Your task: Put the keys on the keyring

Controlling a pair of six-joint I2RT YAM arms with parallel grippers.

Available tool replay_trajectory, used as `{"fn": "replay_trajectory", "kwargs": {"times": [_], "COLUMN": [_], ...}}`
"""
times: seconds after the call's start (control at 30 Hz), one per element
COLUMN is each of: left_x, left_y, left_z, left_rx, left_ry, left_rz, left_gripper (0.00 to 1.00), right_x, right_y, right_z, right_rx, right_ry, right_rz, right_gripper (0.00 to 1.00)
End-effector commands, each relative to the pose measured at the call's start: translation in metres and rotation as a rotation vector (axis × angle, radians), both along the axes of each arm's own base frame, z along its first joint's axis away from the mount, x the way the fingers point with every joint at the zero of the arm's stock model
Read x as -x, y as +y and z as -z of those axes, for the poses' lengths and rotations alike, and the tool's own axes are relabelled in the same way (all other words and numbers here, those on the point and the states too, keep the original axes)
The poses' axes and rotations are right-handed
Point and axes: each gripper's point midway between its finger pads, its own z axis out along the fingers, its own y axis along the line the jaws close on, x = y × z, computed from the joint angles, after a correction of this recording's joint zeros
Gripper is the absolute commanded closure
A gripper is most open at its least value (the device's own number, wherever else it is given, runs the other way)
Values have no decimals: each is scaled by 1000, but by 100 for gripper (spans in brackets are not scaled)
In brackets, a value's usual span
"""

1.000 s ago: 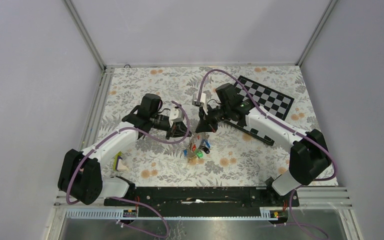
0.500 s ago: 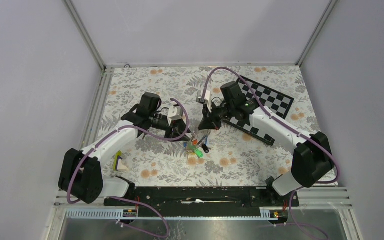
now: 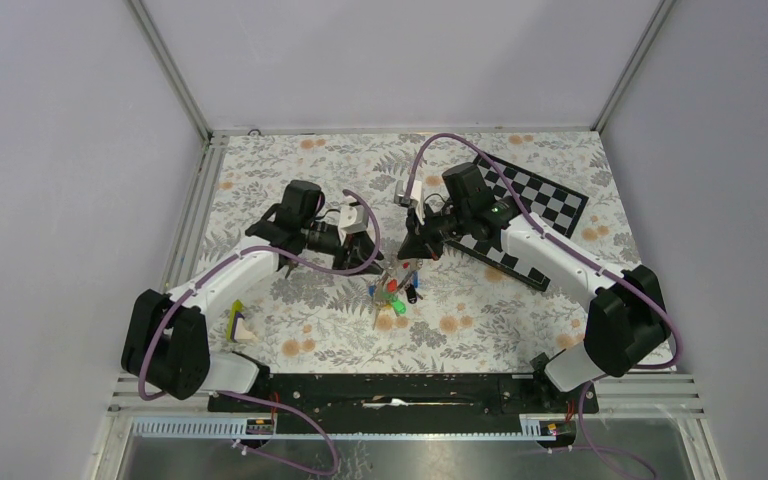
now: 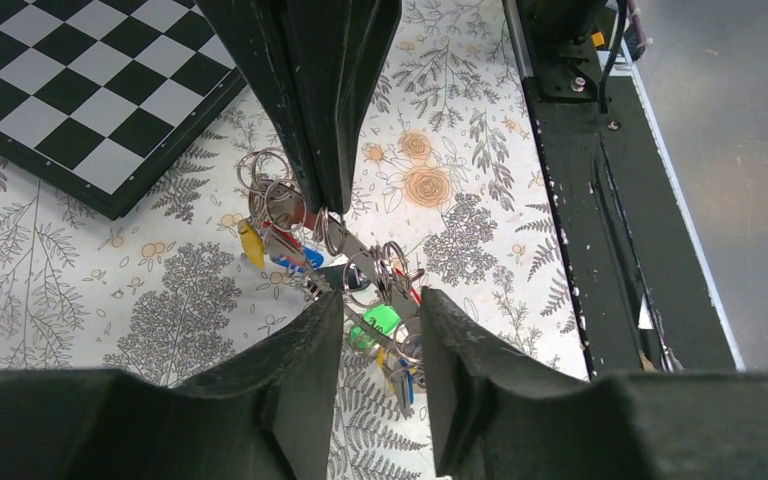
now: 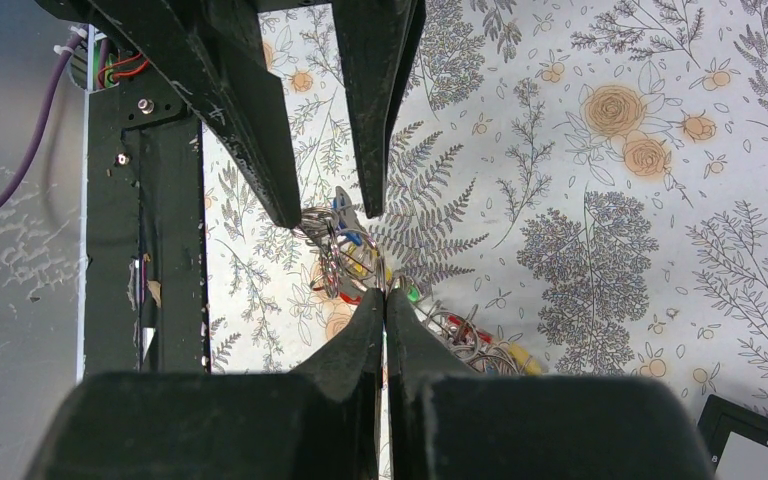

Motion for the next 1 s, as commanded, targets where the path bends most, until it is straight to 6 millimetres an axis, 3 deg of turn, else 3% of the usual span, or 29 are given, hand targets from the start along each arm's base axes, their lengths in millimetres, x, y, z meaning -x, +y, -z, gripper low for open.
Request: {"fn": "replay_trajectory", "kwargs": {"times": [0.0, 0.1, 0.3, 0.5, 0.6, 0.87, 0.97], "left_x": [-9, -9, -6, -3, 1, -15, -22], "left_y": [-7, -8, -12, -14, -11, 1, -4], "left_z": [-23, -22, -21, -18, -17, -37, -38], "left_rx": [59, 61, 60, 60, 50, 87, 98], "left_ry": [-59, -41, -18, -3, -42, -23, 21], "left_rz": [19, 24, 36, 51, 76, 67, 33], "left_gripper": [64, 71, 74, 100, 99, 48, 37], "right_x": [0, 0, -2, -1, 0, 2, 2], "right_y": [3, 3, 4, 4, 3, 1, 2], "right_z": [-20, -19, -19, -18, -19, -20, -21], "right_rx": [-59, -58, -56, -57, -57, -64, -69], "right_ry": [-39, -34, -31, -26, -30, -36, -35], "right_rz": [-17, -18, -16, -17, -19, -28, -28], "right_gripper": [100, 100, 100, 100, 100, 100, 100]}}
